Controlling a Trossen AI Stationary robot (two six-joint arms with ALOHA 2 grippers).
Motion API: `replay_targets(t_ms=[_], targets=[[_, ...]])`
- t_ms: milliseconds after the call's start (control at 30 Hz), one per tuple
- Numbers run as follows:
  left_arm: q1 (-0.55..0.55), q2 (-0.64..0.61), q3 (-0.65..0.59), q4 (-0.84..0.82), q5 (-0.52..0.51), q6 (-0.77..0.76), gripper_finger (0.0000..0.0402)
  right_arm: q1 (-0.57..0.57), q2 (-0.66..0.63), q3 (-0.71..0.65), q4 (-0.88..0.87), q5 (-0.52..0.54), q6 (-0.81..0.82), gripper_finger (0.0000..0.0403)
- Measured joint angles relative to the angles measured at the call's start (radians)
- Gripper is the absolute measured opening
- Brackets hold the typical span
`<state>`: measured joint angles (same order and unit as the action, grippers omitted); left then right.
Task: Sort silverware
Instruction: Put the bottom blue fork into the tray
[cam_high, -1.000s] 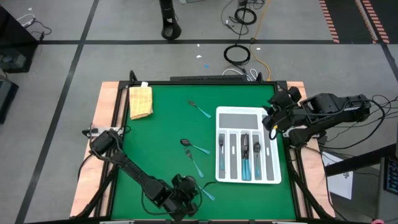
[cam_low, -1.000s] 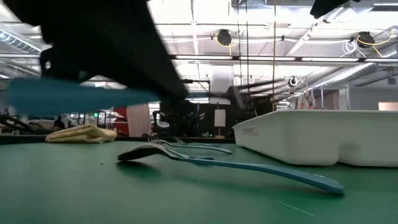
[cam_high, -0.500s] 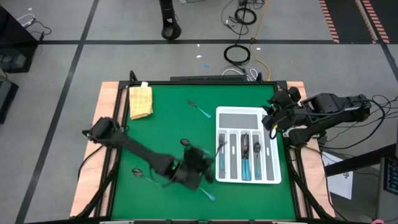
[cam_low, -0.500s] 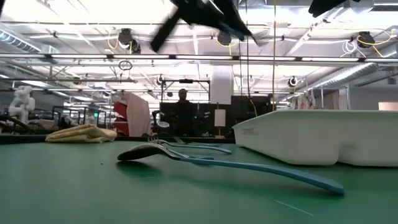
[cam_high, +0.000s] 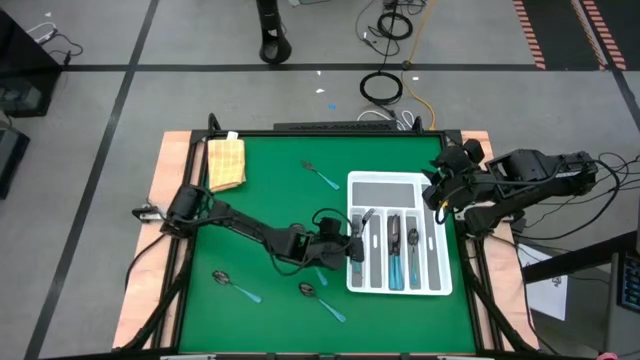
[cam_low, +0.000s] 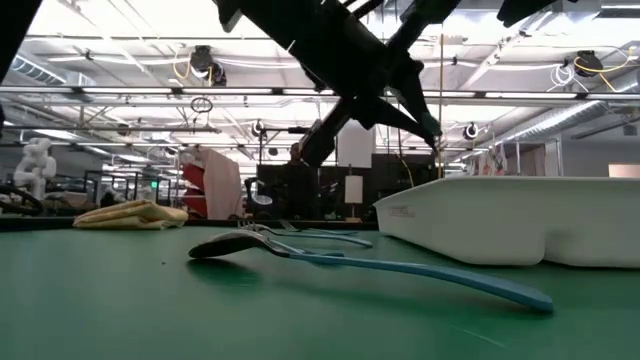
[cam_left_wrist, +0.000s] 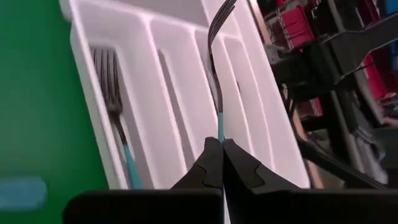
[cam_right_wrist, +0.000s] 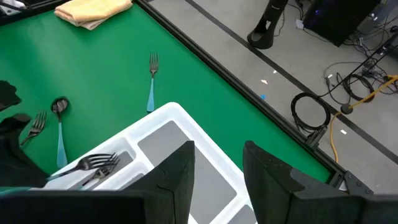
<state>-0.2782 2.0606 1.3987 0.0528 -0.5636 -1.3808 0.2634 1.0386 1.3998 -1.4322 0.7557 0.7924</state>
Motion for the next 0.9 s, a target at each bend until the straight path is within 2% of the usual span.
replay_targets(t_ms=[233,367,533,800,900], targets=[[-0.010,0.017,0.000,-0.032,0.012,-0.124,0.0001,0.000,0.000,0.000,0.000,0.002,-0.001,0.0123],[-0.009,0.019,0.000,-0.104,0.013,-0.216,0.0001,0.000,0.000,0.000,0.001,0.003,0.003,0.0123],[0.009,0.035,0.000,-0.080,0.025,-0.312,0.0001,0.000,0.000,0.000,0.003,0.004,0.004,0.0123],[0.026,0.059,0.001,-0.074,0.064,-0.317,0.0001,0.000,0.000,0.000,0.005,0.006,0.000,0.0123],[0.026,0.060,0.001,-0.071,0.069,-0.316,0.0014,0.000,0.000,0.000,0.005,0.007,-0.003,0.0123]])
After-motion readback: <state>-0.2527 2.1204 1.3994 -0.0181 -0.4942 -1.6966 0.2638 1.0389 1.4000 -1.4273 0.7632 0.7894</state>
